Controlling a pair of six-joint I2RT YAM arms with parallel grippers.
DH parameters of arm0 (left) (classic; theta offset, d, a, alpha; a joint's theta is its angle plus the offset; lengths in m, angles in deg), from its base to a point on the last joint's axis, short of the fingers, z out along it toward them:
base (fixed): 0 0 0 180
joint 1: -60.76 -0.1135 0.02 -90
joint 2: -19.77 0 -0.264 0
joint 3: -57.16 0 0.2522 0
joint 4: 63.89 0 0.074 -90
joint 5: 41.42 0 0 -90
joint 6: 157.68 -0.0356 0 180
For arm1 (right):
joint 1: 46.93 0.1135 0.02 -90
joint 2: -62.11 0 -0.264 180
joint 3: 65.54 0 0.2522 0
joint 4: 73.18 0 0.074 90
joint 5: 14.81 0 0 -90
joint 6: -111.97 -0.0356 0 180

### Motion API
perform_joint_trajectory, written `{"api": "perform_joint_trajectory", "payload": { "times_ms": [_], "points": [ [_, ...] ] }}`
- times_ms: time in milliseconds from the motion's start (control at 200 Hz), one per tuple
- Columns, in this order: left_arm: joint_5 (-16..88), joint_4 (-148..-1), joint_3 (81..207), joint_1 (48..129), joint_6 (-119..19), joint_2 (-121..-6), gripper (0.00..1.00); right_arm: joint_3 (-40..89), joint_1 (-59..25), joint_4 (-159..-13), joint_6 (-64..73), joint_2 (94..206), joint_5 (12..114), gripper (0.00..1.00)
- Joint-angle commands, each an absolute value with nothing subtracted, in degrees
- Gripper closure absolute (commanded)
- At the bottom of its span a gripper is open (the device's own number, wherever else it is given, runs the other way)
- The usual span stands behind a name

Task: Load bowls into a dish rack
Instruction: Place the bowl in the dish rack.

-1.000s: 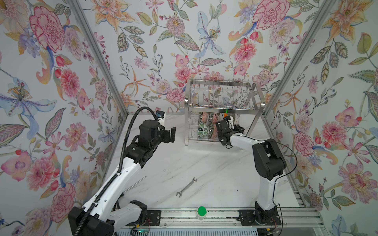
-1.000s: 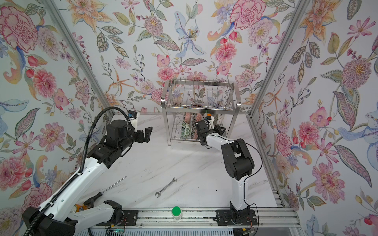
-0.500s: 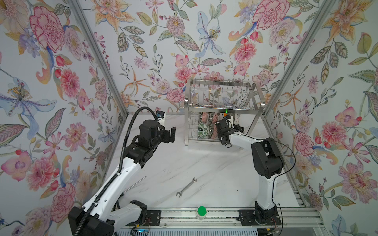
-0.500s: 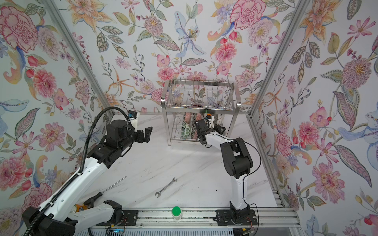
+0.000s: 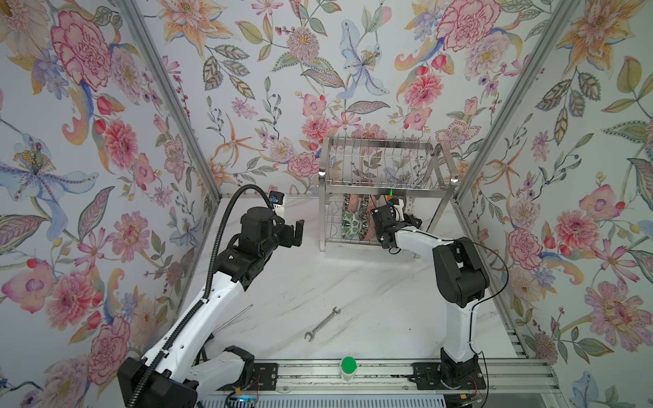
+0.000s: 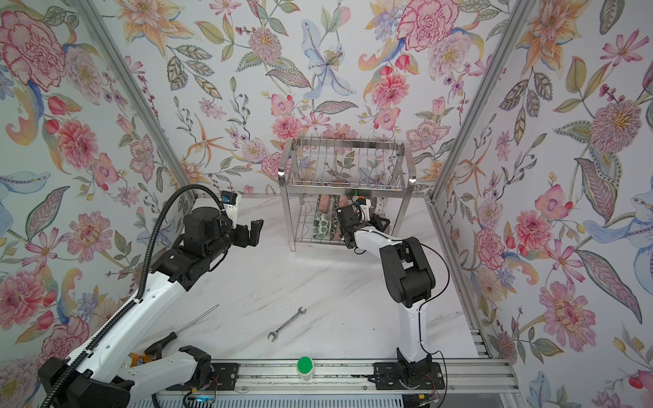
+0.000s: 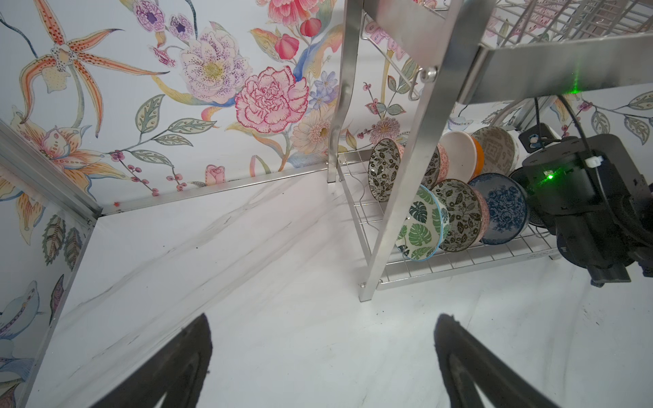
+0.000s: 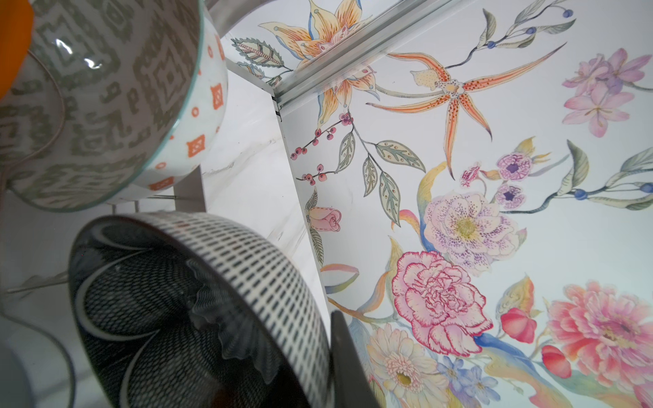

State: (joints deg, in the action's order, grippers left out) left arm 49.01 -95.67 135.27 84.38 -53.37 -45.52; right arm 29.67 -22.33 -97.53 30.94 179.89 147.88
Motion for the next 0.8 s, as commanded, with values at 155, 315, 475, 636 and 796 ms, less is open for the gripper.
{"api": "perform_joint_trajectory", "payload": {
  "times_ms": [155, 315, 475, 636, 796],
  "points": [
    [49.22, -96.88, 136.18, 83.79, -53.57, -45.35, 0.01, 30.75, -22.09, -98.59, 29.14, 182.55, 146.56, 0.97],
    [49.13, -96.88, 136.15, 83.8, -53.53, -45.42, 0.01, 30.42, -22.06, -98.65, 28.81, 182.27, 146.2, 0.9],
    [49.15, -96.9, 136.16, 83.8, -53.38, -45.27, 0.01, 30.15, -22.1, -98.85, 28.47, 182.08, 145.99, 0.85],
    [49.13, -96.99, 136.28, 83.79, -53.35, -45.12, 0.01, 30.14, -22.11, -99.07, 28.05, 181.9, 145.49, 0.82],
    [49.12, -96.99, 136.22, 83.79, -53.35, -45.01, 0.01, 30.14, -22.0, -99.6, 27.35, 181.79, 145.16, 0.81]
  ]
}}
